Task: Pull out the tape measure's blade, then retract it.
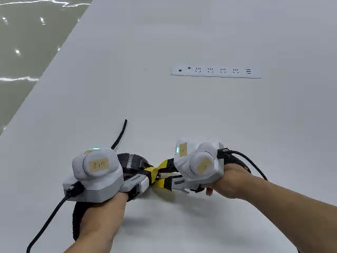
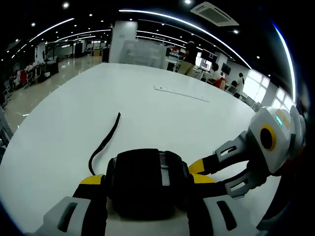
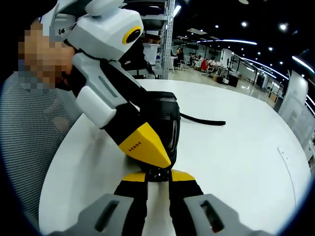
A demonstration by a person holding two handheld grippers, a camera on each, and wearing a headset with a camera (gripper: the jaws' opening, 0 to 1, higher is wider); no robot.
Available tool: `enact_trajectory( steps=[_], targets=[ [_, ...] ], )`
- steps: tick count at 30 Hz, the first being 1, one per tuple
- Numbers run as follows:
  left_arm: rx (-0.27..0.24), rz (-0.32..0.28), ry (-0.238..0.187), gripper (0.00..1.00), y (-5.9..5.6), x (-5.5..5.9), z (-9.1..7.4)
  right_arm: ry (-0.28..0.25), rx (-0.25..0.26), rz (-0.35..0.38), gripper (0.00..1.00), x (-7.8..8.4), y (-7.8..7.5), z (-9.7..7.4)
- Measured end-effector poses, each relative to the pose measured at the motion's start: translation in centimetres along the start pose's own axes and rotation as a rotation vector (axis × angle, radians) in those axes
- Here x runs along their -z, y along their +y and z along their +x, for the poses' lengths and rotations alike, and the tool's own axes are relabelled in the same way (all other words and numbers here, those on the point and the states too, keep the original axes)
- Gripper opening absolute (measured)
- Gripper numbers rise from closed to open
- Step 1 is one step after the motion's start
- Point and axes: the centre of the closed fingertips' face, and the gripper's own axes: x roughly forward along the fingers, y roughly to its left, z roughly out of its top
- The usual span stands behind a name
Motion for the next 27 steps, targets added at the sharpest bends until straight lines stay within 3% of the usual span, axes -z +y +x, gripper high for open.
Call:
enact_trajectory(
  steps=[10, 27],
  targets=[
    [-0.004, -0.001, -0.002, 0.64, 0.02, -0.02, 0.0, 0.011, -0.002, -0.022, 0.14, 0.12, 0.08, -0.13],
    [0.011, 0.034, 0.037, 0.65, -0.18, 0.16, -0.06, 0.024, -0.003, -0.011, 0.16, 0.43, 0.21, -0.46]
  ],
)
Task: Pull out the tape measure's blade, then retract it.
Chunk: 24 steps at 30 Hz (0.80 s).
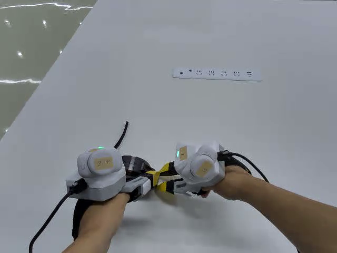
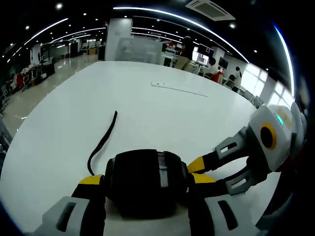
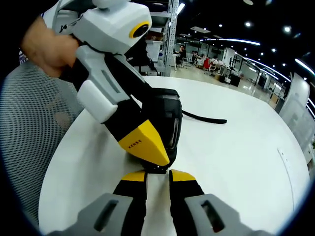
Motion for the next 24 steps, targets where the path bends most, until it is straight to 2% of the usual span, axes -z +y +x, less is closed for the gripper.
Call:
enact_trajectory(
  steps=[6, 13, 24],
  targets=[
    [0.013, 0.02, 0.008, 0.65, -0.1, 0.0, -0.1, -0.007, 0.011, 0.014, 0.18, 0.0, -0.1, -0.4],
    [0.034, 0.079, 0.026, 0.65, -0.2, 0.1, -0.4, -0.017, 0.011, 0.03, 0.21, -0.1, 0.2, -0.8],
    [0.097, 0.165, 0.039, 0.67, -0.3, 0.3, -1.2, -0.02, 0.047, 0.068, 0.29, 0.6, 0.0, -2.2]
  ],
)
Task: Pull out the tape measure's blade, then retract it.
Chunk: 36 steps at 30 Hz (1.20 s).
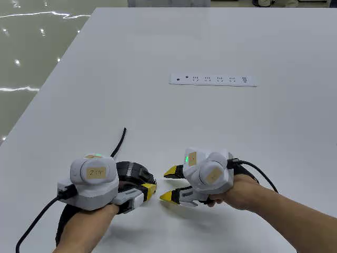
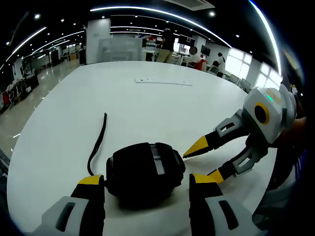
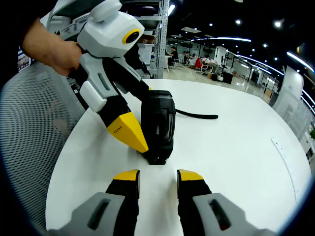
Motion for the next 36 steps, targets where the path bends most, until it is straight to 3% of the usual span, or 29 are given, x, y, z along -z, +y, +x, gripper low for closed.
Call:
enact_trajectory(
  steps=[9, 14, 25, 36],
  targets=[
    [0.069, 0.055, -0.001, 0.67, 0.0, 0.1, -0.8, 0.008, 0.027, 0.013, 0.34, 0.7, -0.3, -1.6],
    [0.105, 0.115, 0.005, 0.69, 0.1, 0.3, -1.0, 0.006, 0.044, 0.028, 0.37, 1.1, -0.5, -2.7],
    [0.159, 0.182, -0.006, 0.69, 1.3, 0.3, -1.7, 0.013, 0.093, 0.061, 0.4, 2.8, -0.7, -5.3],
    [0.234, 0.244, -0.026, 0.69, 0.6, 0.8, -2.5, 0.009, 0.146, 0.111, 0.43, 4.6, -0.6, -8.1]
  ],
)
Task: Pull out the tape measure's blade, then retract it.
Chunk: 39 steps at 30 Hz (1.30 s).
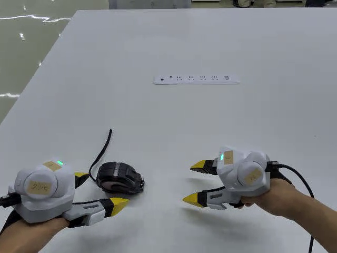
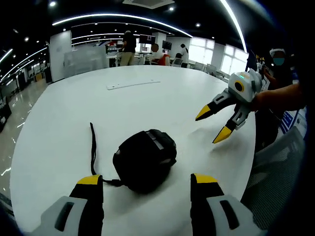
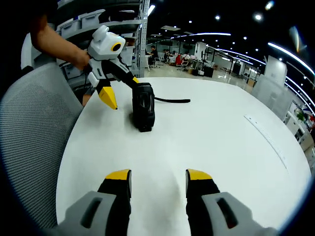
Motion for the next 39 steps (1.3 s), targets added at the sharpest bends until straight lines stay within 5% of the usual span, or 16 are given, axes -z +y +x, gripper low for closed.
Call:
enact_trajectory(
  steps=[11, 24, 39],
  targets=[
    [0.075, 0.039, -0.045, 0.71, -1.7, 0.2, -0.8, -0.024, 0.062, 0.063, 0.47, 1.3, -0.3, -2.8],
    [0.112, 0.046, -0.097, 0.74, -1.9, 0.4, -2.5, -0.053, 0.145, 0.15, 0.53, 3.2, -0.5, -6.4],
    [0.163, 0.076, -0.153, 0.83, -3.2, 0.1, -3.6, -0.127, 0.173, 0.232, 0.75, 4.2, 1.2, -9.1]
  ],
)
